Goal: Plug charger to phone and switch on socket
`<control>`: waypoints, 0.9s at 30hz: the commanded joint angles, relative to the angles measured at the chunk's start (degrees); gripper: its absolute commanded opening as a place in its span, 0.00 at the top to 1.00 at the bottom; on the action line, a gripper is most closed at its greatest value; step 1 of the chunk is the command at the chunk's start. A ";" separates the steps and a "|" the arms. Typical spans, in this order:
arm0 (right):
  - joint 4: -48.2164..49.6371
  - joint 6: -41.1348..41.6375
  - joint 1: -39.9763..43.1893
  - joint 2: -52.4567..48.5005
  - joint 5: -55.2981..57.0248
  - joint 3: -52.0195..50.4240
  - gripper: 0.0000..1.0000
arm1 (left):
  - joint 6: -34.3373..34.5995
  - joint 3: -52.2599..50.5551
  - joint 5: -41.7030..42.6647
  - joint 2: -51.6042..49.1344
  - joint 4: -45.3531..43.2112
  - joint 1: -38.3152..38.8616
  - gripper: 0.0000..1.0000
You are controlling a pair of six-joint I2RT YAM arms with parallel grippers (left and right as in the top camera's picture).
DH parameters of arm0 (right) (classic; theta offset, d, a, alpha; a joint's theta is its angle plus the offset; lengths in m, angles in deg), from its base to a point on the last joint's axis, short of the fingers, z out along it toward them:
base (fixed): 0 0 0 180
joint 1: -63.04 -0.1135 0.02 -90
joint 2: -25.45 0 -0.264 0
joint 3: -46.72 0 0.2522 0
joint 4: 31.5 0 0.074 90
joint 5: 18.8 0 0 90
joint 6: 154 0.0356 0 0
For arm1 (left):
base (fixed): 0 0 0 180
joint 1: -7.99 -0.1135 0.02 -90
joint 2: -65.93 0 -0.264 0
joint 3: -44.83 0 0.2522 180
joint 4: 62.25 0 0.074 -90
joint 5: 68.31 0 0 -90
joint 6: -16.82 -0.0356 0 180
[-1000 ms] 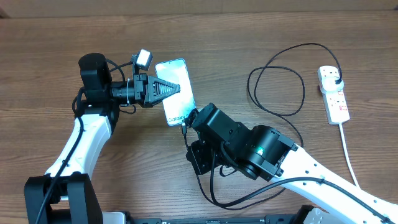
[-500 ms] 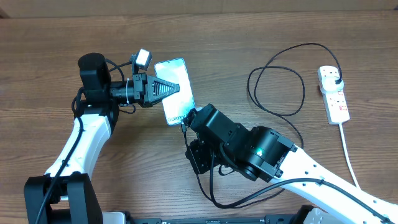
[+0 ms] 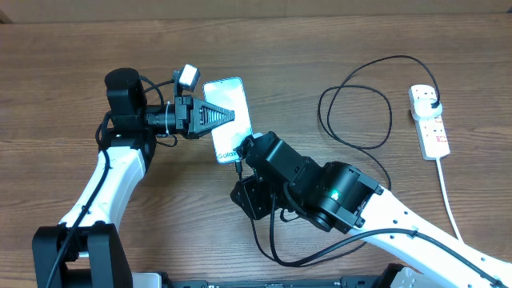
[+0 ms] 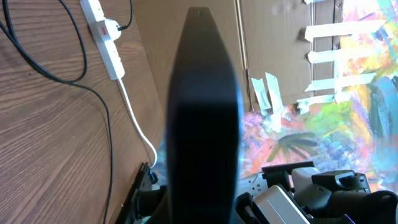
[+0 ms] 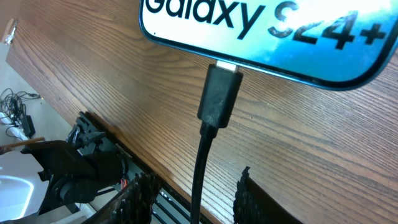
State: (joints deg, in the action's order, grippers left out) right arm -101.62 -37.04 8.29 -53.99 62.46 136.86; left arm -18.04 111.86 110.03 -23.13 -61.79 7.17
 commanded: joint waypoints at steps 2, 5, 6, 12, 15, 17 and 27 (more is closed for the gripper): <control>0.52 0.09 0.04 0.74 3.48 0.20 0.57 | -1.18 1.25 1.14 0.98 -0.26 0.26 0.96; 1.03 0.55 0.04 -0.61 5.49 0.20 0.61 | -1.16 1.25 1.16 0.98 -0.26 0.26 0.96; 1.29 0.94 0.04 -1.09 5.57 0.20 0.66 | -1.18 1.25 1.16 0.98 -0.26 0.26 0.96; 3.89 1.46 0.04 -1.92 5.68 0.20 0.79 | -1.20 1.25 1.16 0.98 -0.26 0.26 0.96; 5.11 1.60 0.04 -1.92 5.73 0.20 0.79 | -1.22 1.25 1.11 0.98 -0.26 0.26 0.96; 5.68 1.57 0.04 -1.92 5.73 0.20 0.82 | -1.42 1.25 1.09 0.98 -0.26 0.26 0.96; 6.03 1.60 0.04 -1.92 7.21 0.20 0.96 | -1.62 1.25 1.11 0.98 -0.26 0.26 0.96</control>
State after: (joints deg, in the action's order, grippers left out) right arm -96.33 -35.29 8.29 -56.06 68.61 136.86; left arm -18.09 111.86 109.92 -23.13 -61.81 7.15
